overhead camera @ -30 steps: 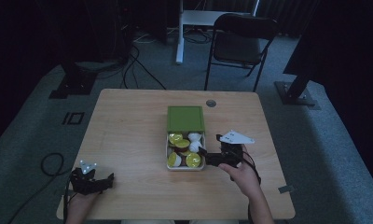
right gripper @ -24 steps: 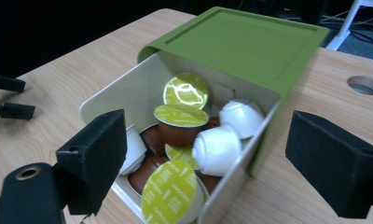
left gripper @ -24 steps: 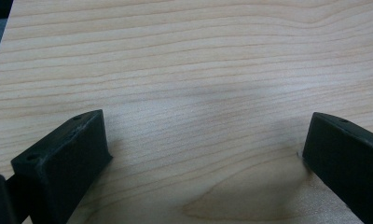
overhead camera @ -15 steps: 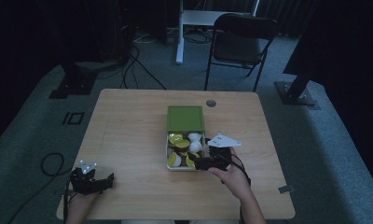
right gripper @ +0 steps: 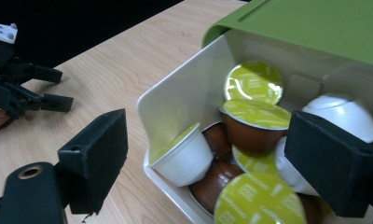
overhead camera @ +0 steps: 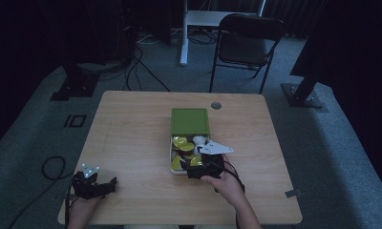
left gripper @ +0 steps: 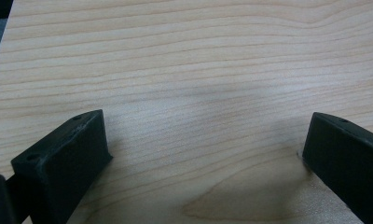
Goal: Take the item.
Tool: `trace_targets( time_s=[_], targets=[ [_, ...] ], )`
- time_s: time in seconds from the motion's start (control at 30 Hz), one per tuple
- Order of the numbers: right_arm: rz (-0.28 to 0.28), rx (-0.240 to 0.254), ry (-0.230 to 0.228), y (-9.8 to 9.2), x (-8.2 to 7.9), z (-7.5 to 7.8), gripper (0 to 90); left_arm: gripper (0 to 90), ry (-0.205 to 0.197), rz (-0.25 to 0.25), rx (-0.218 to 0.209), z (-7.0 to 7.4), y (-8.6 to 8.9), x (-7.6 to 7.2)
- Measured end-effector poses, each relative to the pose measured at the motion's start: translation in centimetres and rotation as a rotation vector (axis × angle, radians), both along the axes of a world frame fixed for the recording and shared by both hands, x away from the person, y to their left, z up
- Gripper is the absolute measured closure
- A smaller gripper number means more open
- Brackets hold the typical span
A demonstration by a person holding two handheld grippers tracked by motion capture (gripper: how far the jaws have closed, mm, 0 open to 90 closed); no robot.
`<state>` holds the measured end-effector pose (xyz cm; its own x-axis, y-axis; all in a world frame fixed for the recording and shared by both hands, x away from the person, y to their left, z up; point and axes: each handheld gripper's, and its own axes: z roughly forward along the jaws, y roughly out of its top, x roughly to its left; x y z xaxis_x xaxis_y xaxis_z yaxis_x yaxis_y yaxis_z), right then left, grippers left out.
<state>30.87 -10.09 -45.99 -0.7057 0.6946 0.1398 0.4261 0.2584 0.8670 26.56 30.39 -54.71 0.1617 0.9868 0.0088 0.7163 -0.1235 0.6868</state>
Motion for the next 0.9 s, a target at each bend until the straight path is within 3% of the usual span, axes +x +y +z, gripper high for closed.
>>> trace_targets(
  time_s=[0.3, 0.47, 0.9],
  targets=[
    [-0.014, -0.018, 0.012, 1.3, -0.1, -1.1, 15.3, 0.3, 0.000, 0.000, 0.000, 0.0, 0.0, 0.0],
    [-0.036, -0.012, 0.021, 1.9, -0.3, -1.8, 25.3, 0.3, 0.000, 0.000, 0.000, 0.0, 0.0, 0.0],
    [-0.065, -0.016, 0.050, 2.9, -0.5, -3.2, 33.2, 0.3, 0.000, 0.000, 0.000, 0.0, 0.0, 0.0]
  ],
)
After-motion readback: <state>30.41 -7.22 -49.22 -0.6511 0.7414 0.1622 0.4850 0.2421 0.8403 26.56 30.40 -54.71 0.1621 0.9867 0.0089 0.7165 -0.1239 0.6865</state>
